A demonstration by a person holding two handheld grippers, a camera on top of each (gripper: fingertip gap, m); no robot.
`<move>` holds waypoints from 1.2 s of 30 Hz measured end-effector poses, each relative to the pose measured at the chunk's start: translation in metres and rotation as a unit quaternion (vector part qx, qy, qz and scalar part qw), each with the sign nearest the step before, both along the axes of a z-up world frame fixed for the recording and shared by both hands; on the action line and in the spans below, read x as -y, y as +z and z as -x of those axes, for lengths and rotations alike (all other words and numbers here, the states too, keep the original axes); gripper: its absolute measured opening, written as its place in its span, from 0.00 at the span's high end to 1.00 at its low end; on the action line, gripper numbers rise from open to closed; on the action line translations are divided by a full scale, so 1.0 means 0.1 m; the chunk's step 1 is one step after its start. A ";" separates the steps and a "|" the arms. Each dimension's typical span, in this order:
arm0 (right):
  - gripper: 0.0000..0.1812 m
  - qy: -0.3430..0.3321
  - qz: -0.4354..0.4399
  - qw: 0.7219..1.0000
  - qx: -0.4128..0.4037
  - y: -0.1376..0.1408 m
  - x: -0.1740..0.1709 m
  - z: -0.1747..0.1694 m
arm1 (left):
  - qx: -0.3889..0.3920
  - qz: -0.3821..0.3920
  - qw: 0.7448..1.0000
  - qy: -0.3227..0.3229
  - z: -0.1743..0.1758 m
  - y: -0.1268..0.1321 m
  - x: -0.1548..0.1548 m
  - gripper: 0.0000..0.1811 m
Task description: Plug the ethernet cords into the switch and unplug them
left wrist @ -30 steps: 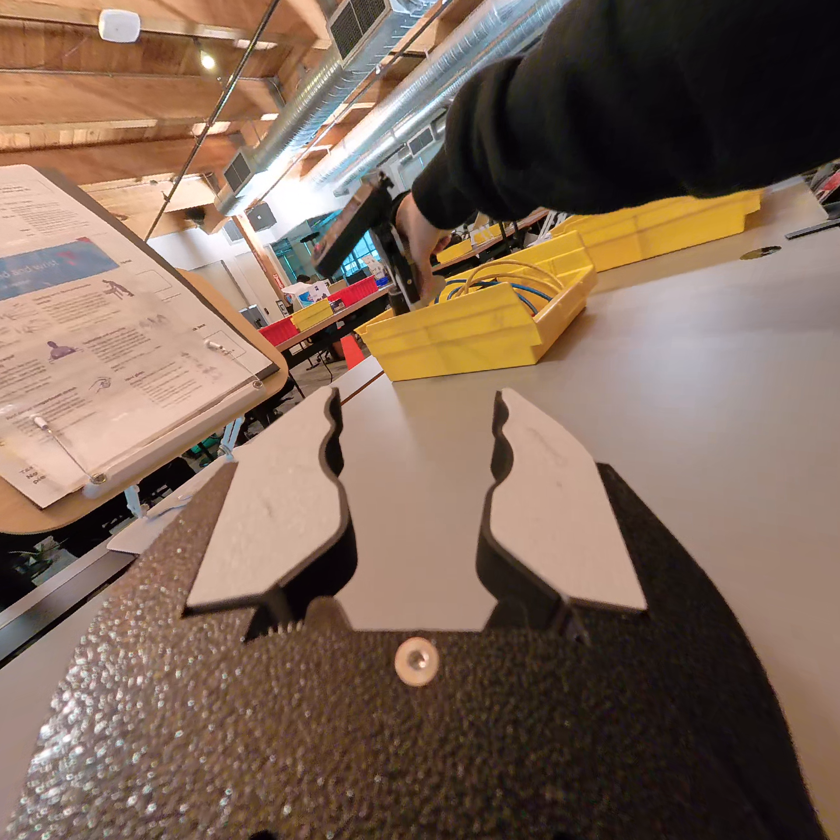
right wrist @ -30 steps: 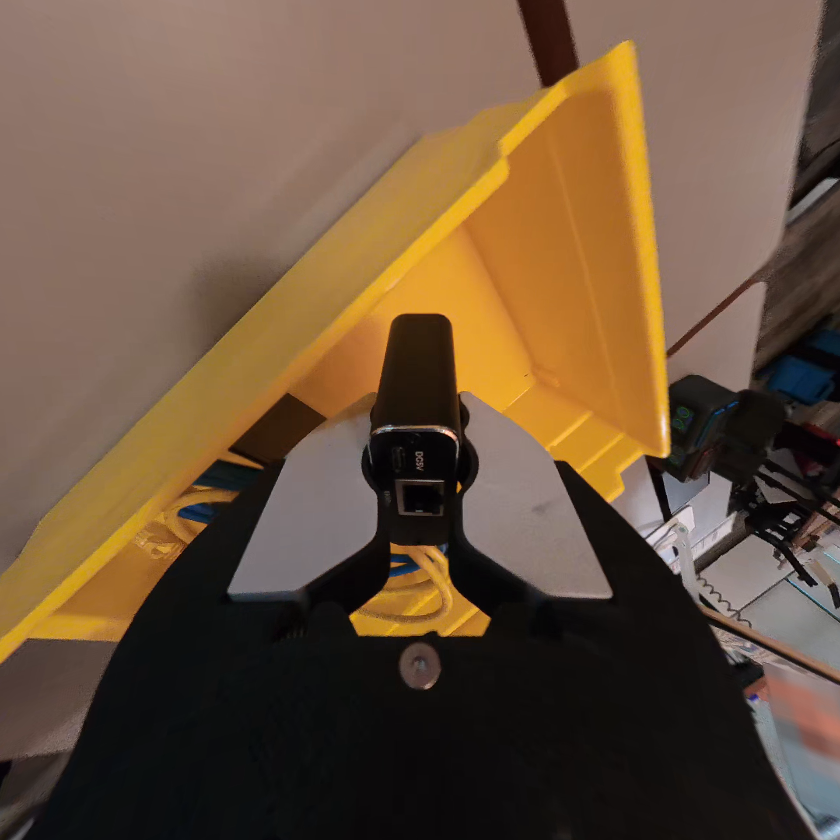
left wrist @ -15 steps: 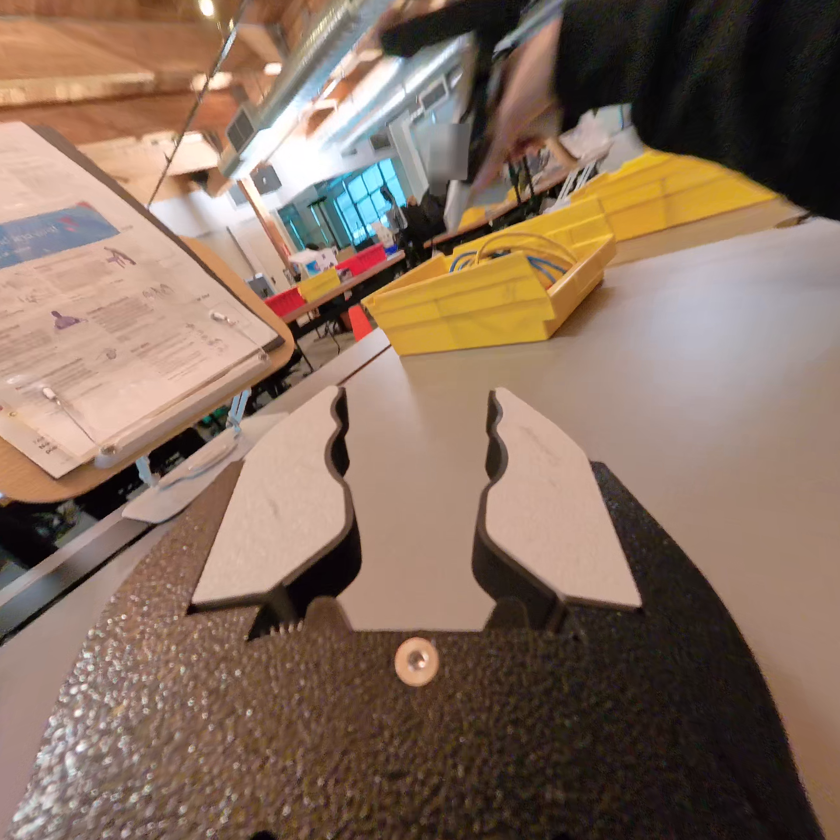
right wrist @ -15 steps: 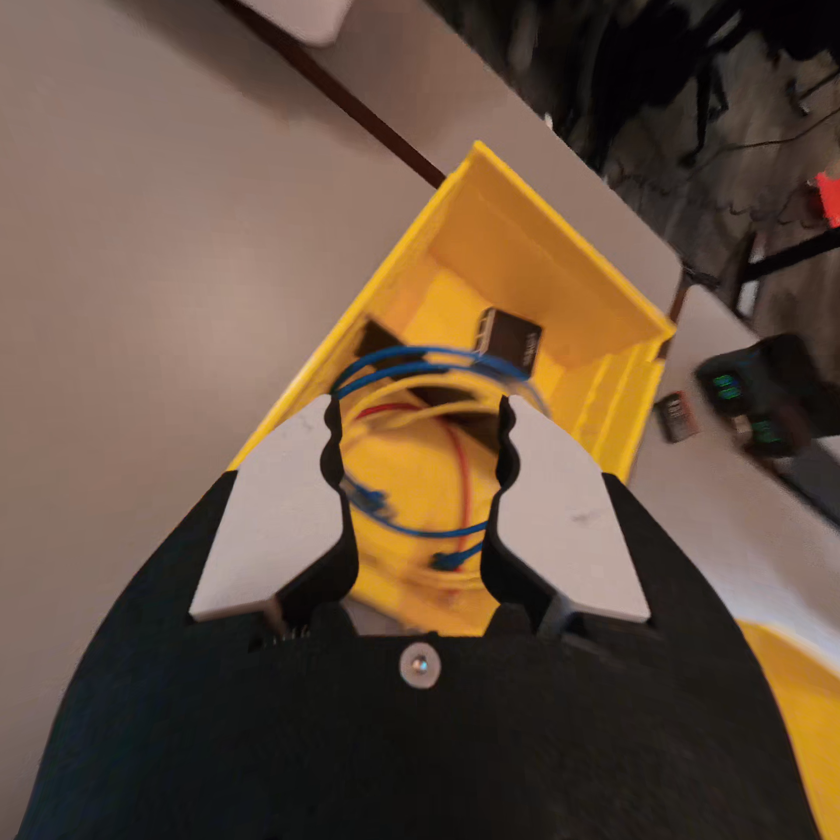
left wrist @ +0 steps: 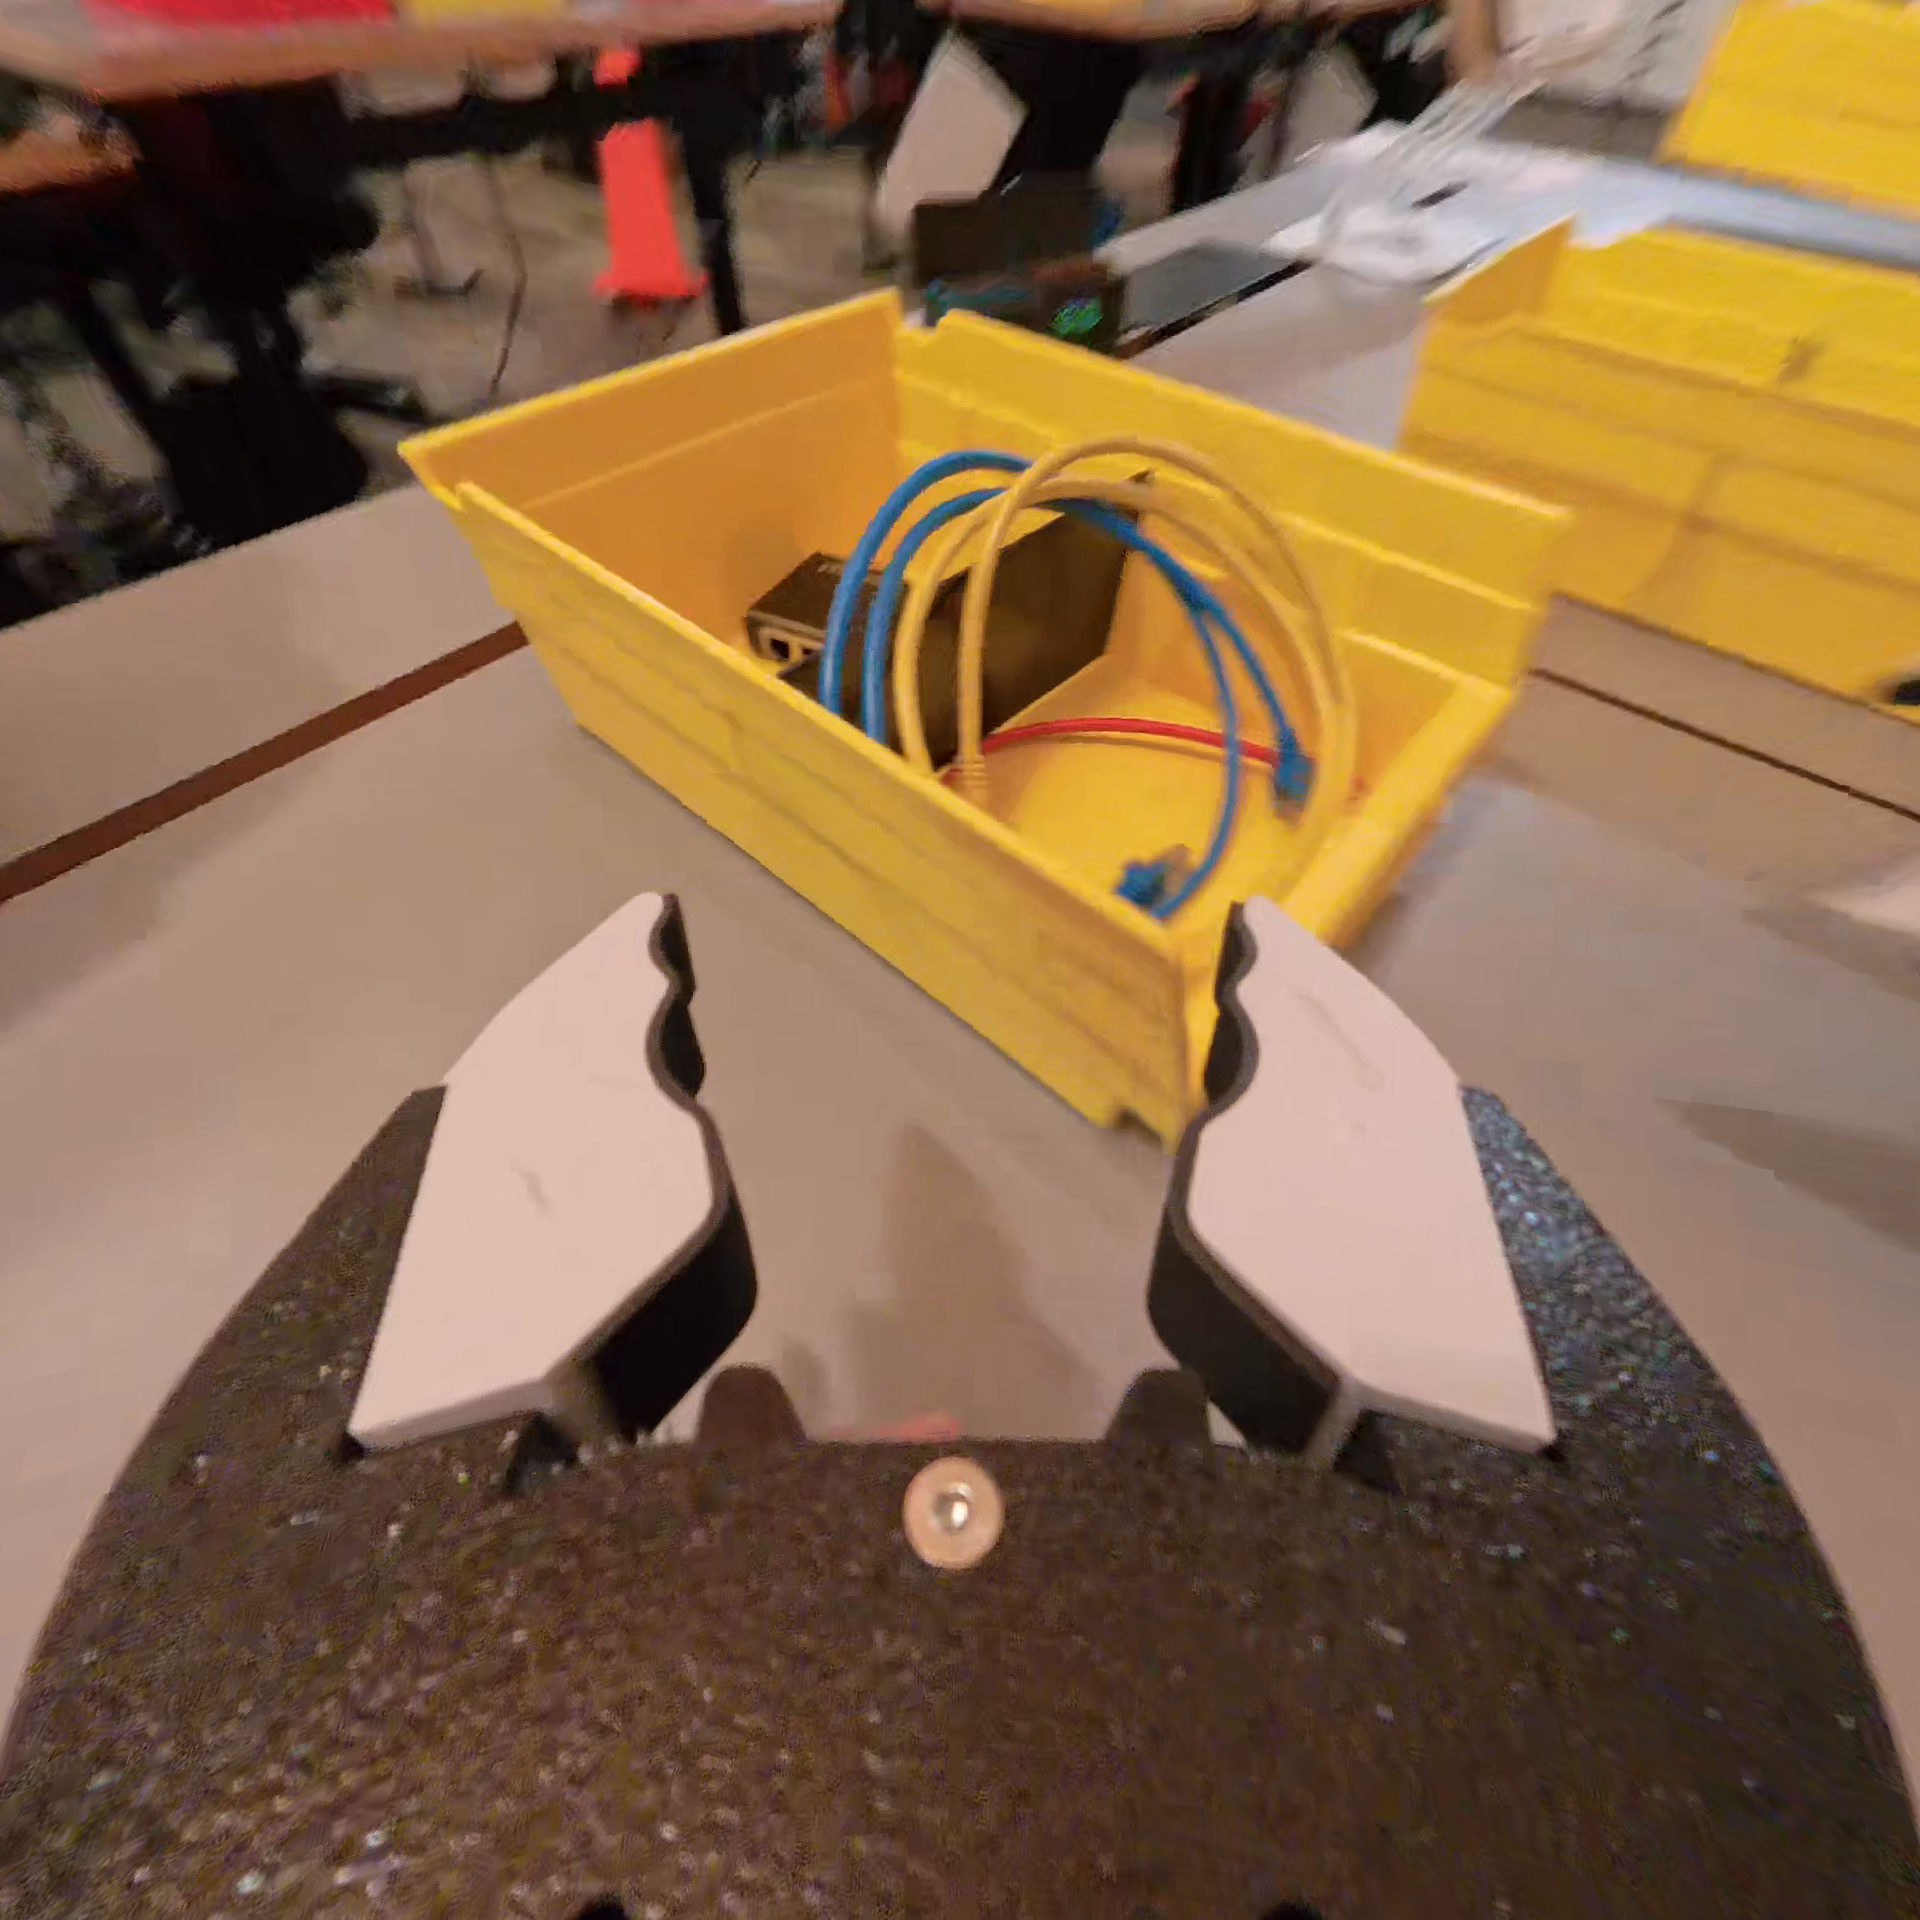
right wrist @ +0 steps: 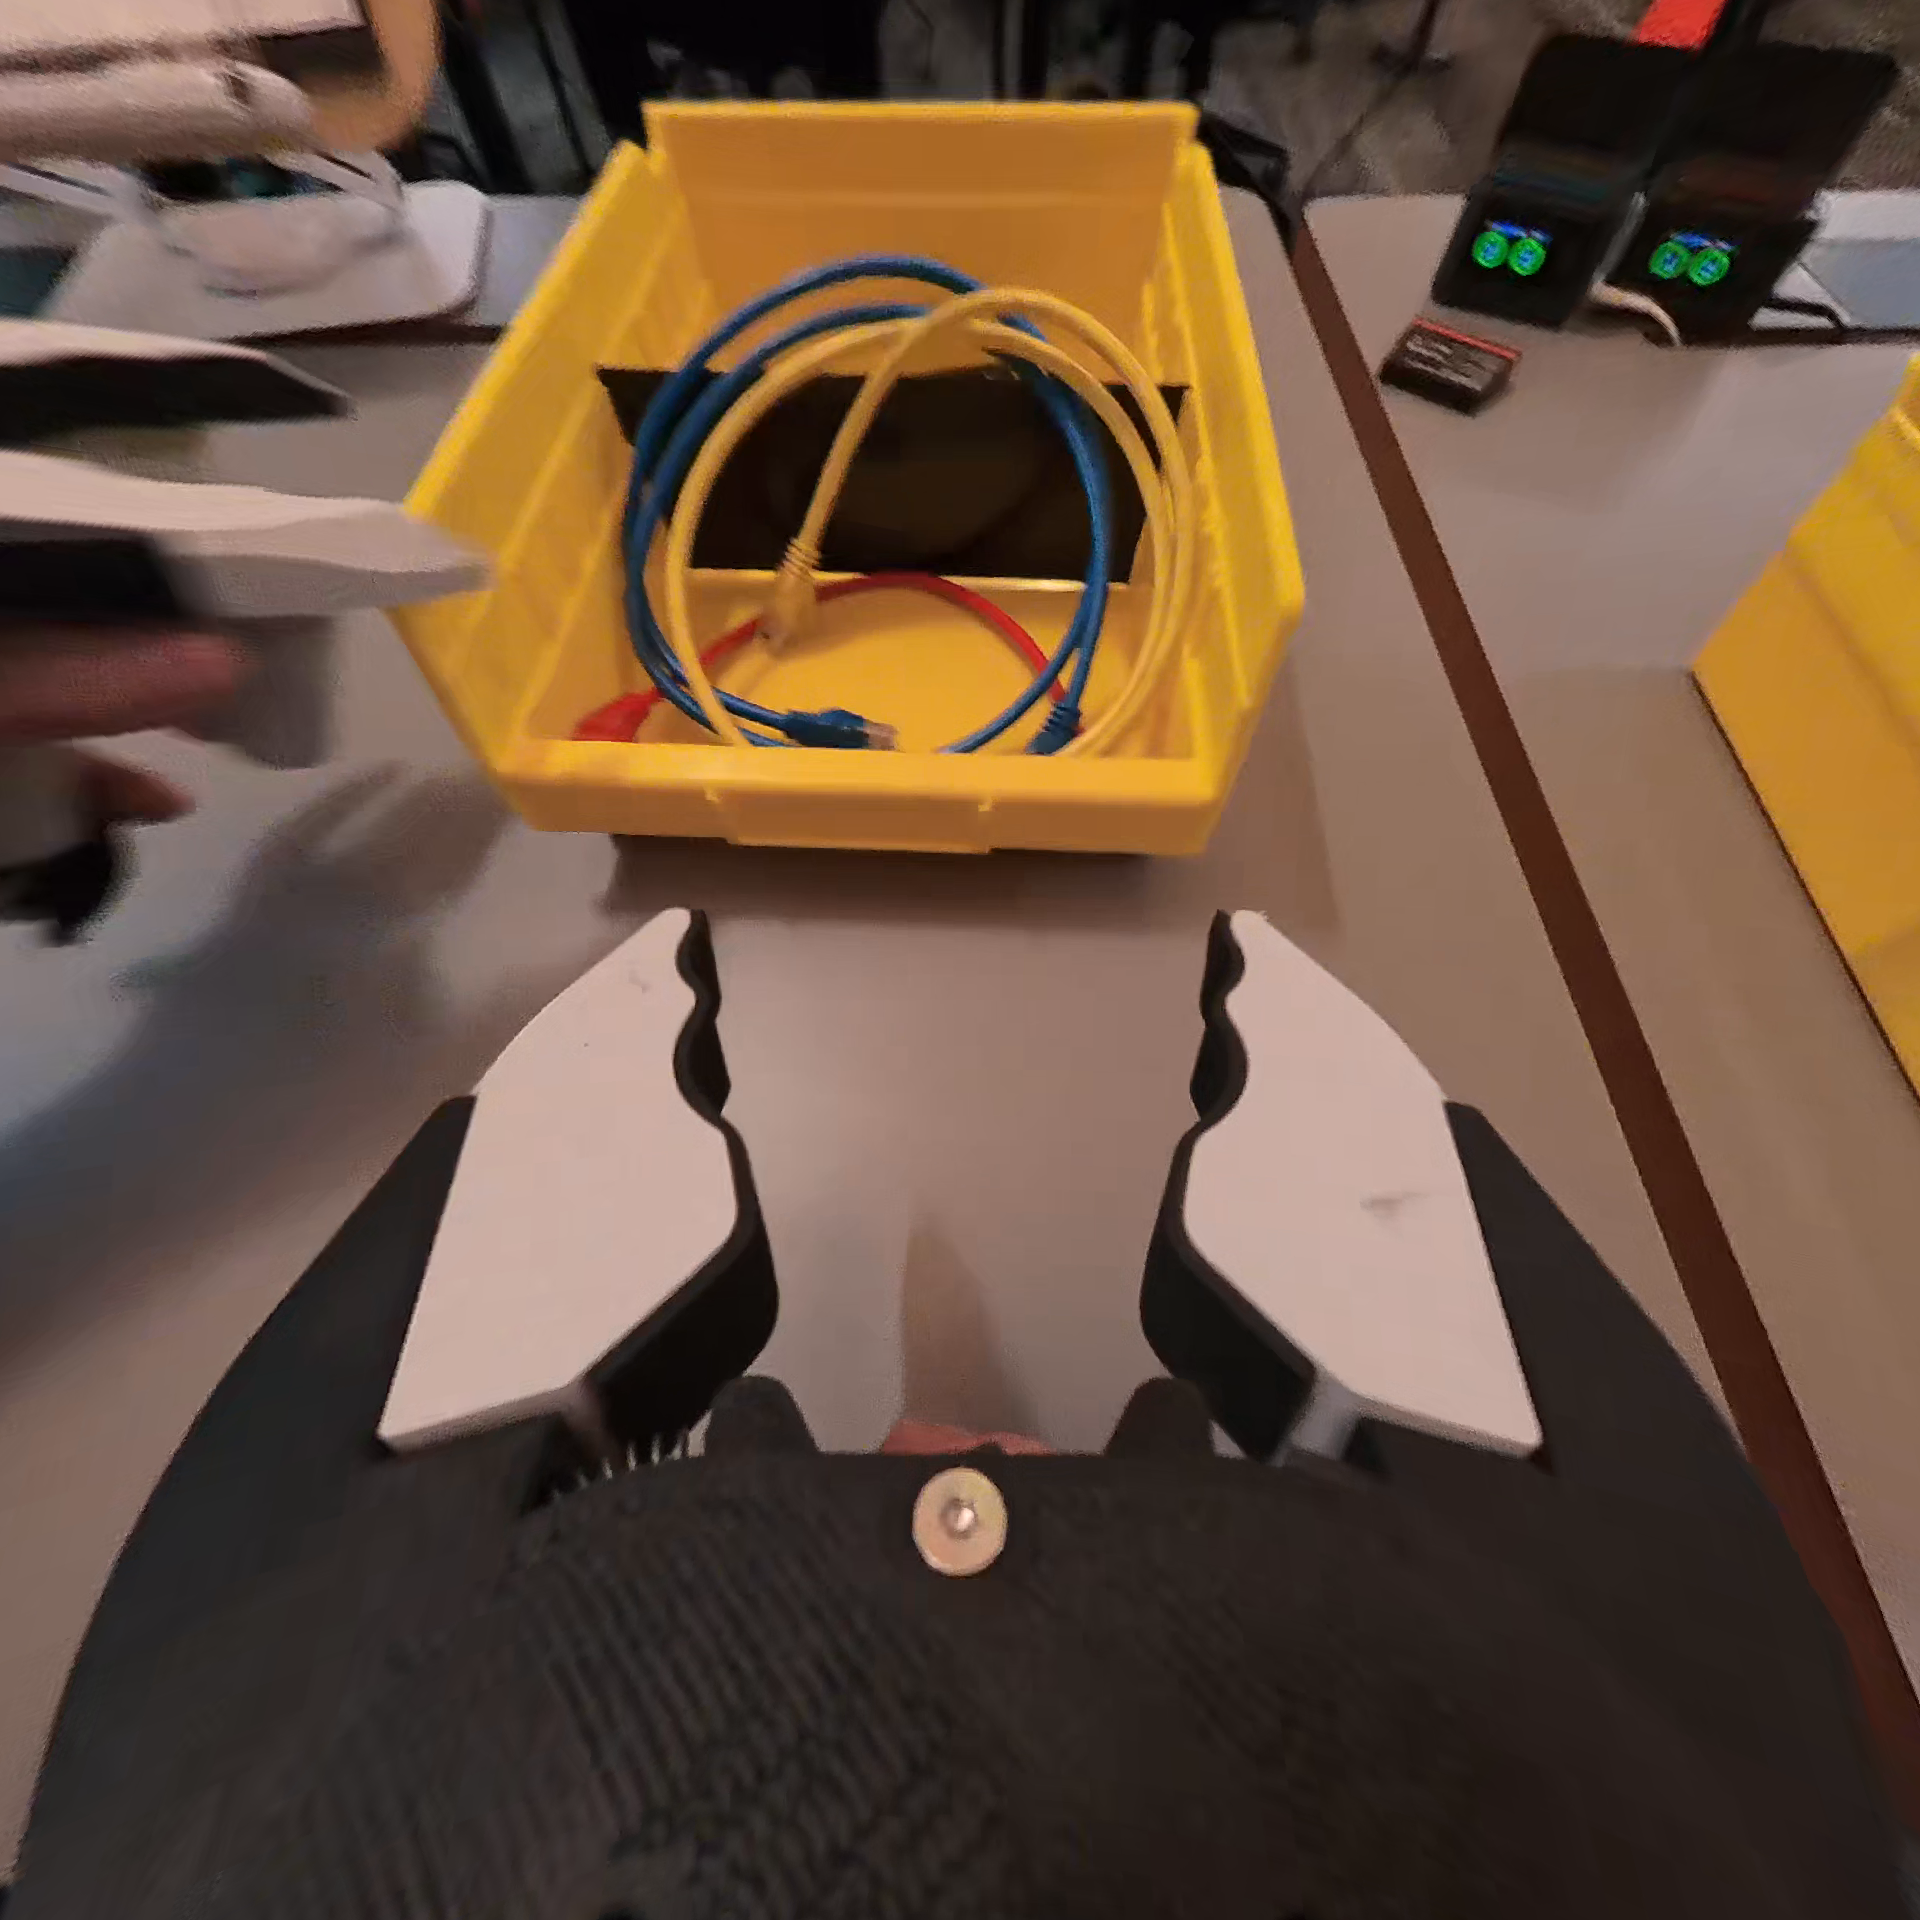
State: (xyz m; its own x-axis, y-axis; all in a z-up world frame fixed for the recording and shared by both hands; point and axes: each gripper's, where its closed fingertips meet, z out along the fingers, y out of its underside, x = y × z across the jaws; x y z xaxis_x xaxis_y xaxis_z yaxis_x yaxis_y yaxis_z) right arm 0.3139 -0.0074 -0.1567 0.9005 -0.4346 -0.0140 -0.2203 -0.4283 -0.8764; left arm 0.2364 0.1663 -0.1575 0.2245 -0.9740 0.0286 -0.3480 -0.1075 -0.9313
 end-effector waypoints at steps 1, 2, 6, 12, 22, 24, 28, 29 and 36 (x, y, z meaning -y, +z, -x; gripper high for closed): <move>0.51 0.015 -0.008 1.000 -0.003 0.03 0.00 0.04 | -0.019 0.007 1.000 0.021 -0.16 -0.07 -0.04 0.48; 0.51 0.025 -0.011 1.000 -0.005 0.04 0.00 0.06 | -0.036 0.010 0.999 0.027 -0.30 -0.14 -0.06 0.49; 0.53 0.012 -0.020 1.000 -0.005 0.07 0.03 0.01 | -0.042 0.016 0.997 0.065 -0.54 -0.27 -0.13 0.68; 0.54 0.038 -0.031 0.999 0.005 0.19 -0.03 0.14 | -0.033 -0.045 0.990 0.127 0.03 -0.23 -0.72 0.98; 0.55 0.195 -0.088 0.977 -0.022 0.48 -0.92 1.32 | -0.005 -0.047 0.985 0.164 1.95 -0.21 -1.17 0.98; 0.57 0.273 -0.076 0.957 -0.058 0.44 -1.25 1.84 | -0.006 -0.048 0.980 0.193 2.37 -0.21 -1.26 0.98; 0.56 0.405 -0.055 0.903 -0.134 0.67 -2.01 2.85 | -0.022 -0.073 0.966 0.247 3.08 -0.21 -1.34 0.97; 0.54 0.414 -0.051 0.899 -0.132 0.76 -2.24 3.02 | -0.026 -0.080 0.962 0.261 3.23 -0.20 -1.35 0.97; 0.48 0.480 0.030 0.840 -0.252 1.03 -3.82 4.42 | 0.000 -0.123 0.940 0.318 3.79 -0.19 -1.39 0.96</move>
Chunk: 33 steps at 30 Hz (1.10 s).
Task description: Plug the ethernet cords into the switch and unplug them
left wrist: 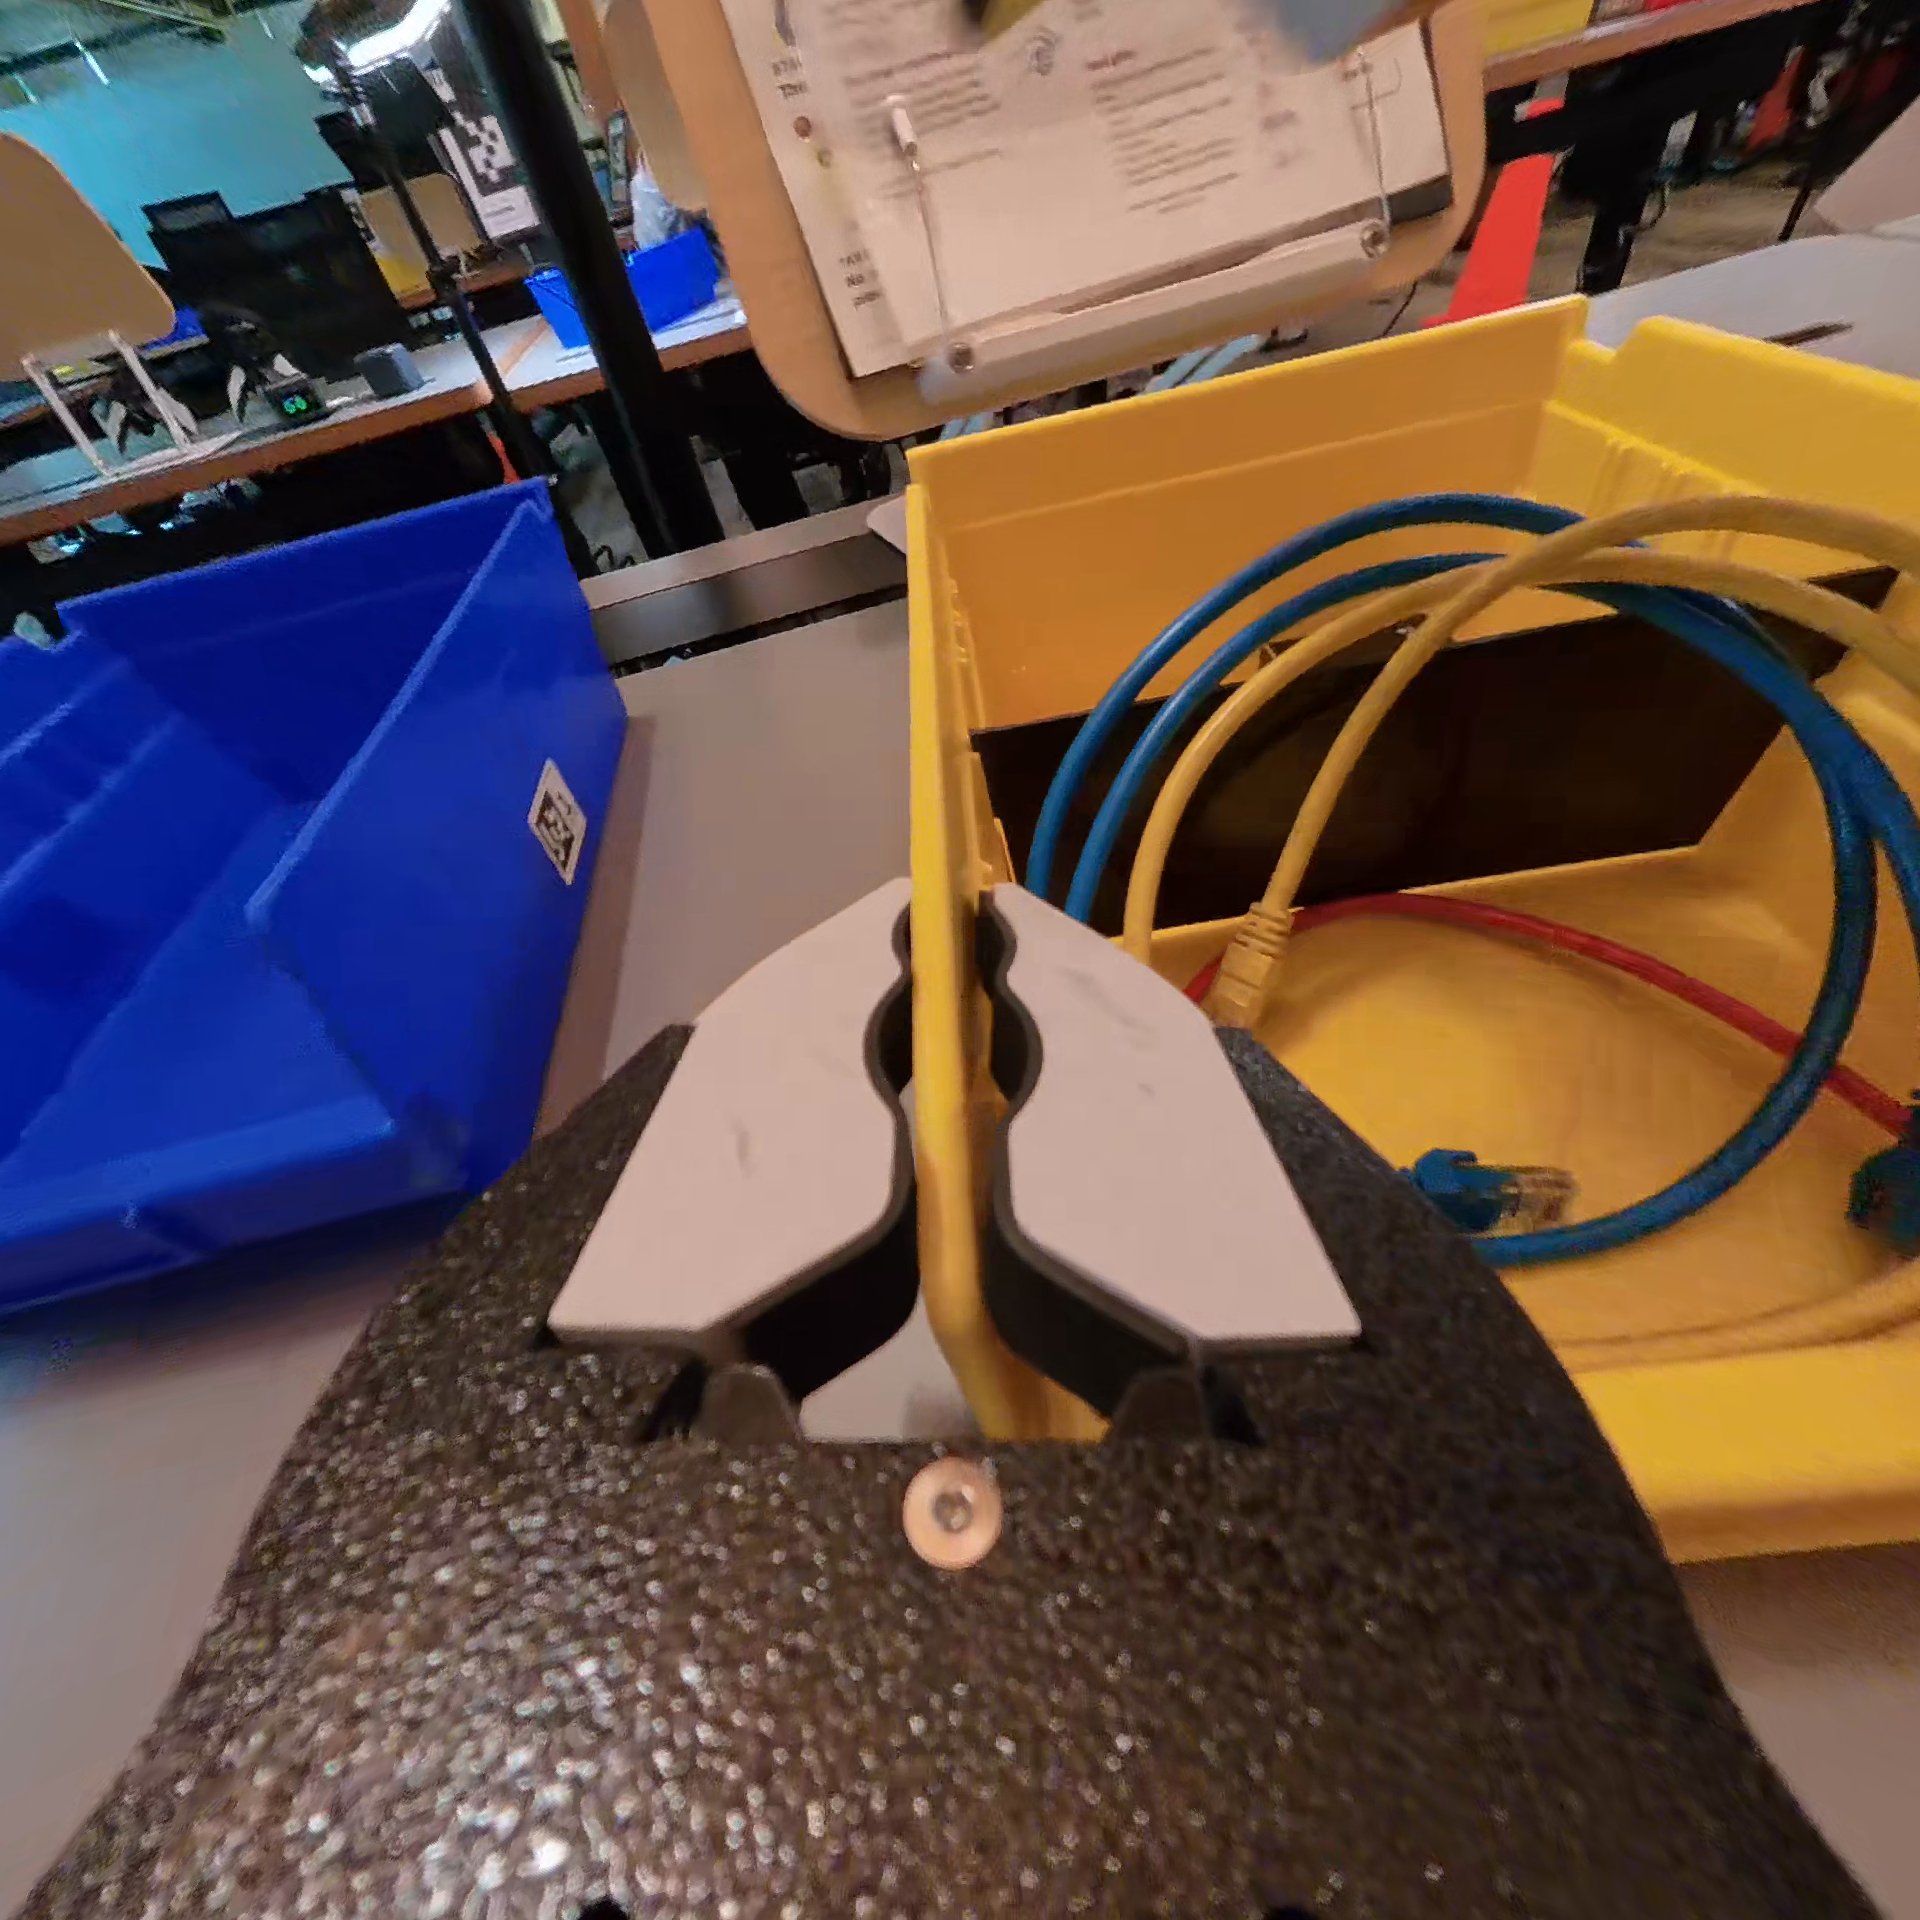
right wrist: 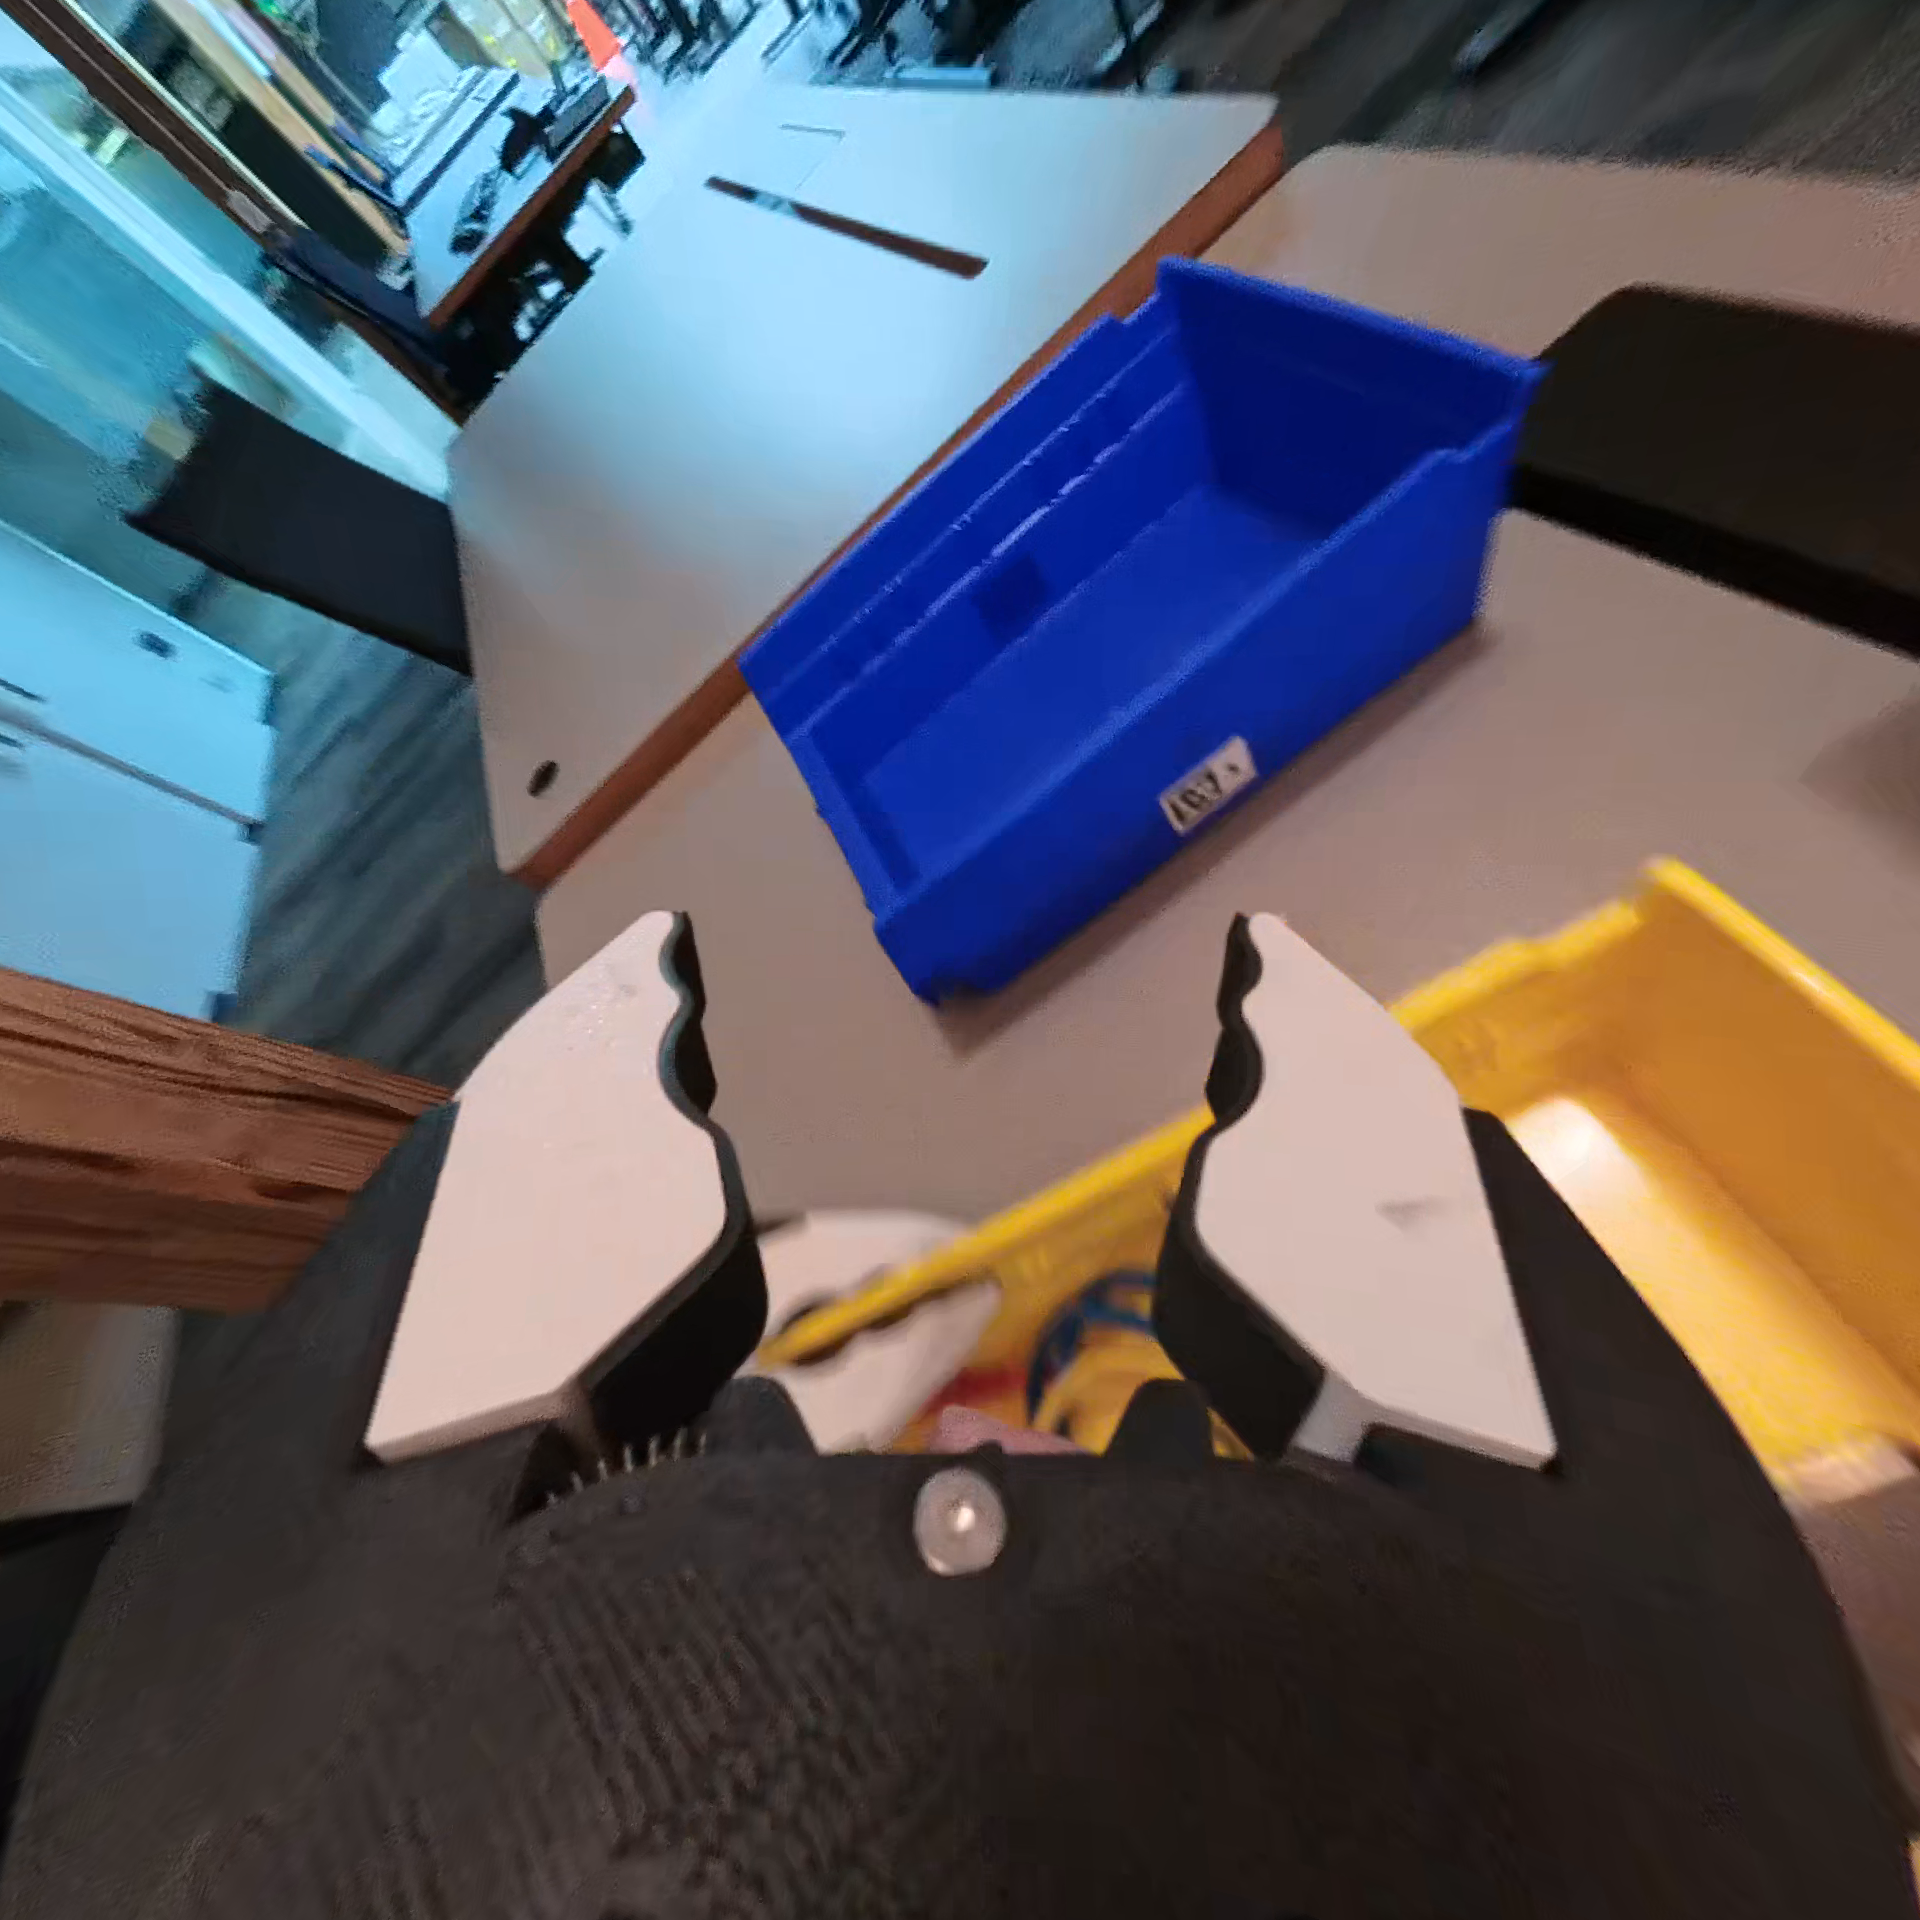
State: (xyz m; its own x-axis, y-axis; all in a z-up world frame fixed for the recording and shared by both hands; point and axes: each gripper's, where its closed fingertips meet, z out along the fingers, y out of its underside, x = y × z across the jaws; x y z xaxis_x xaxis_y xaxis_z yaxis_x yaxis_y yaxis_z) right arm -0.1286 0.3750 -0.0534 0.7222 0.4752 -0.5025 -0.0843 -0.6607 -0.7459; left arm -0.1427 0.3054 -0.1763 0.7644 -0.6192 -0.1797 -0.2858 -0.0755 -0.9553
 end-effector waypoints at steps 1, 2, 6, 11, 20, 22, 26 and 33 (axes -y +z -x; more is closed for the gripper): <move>0.51 0.001 0.024 1.000 -0.013 -0.05 -0.19 0.17 | 0.000 -0.003 1.000 0.001 0.03 0.00 -0.01 0.96; 0.56 -0.005 0.046 0.999 -0.014 -0.14 -0.37 0.30 | 0.000 -0.006 1.000 0.002 0.05 0.01 -0.03 0.95; 0.51 -0.067 0.133 0.986 0.073 -0.80 -0.97 0.52 | 0.002 -0.009 1.000 -0.003 0.11 0.01 -0.04 0.96; 0.60 -0.104 0.188 0.973 0.078 -1.29 -1.36 0.72 | 0.005 -0.011 1.000 -0.009 0.21 0.01 -0.08 0.95; 0.81 -0.103 0.236 0.952 0.167 -1.84 -1.44 0.76 | 0.012 -0.018 1.000 -0.022 0.24 0.01 -0.13 0.95; 0.80 -0.078 0.226 0.954 0.181 -1.69 -1.44 0.73 | 0.011 -0.021 0.999 -0.022 0.25 0.01 -0.13 0.95; 0.81 -0.058 0.149 0.974 0.163 -0.88 -1.47 0.48 | 0.012 -0.022 0.999 -0.023 0.27 0.01 -0.14 0.95; 0.81 -0.138 0.003 0.977 0.165 0.47 -0.80 -1.26 | 0.010 -0.022 0.999 -0.023 0.36 0.01 -0.20 0.95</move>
State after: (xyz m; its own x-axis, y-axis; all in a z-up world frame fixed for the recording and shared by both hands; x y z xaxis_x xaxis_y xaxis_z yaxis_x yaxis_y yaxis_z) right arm -0.0026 0.4552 -0.0066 0.9452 0.2378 -0.2235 -0.0155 -0.6514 -0.7586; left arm -0.1782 0.3250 -0.1752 0.7395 -0.6450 -0.1928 -0.2692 -0.0209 -0.9628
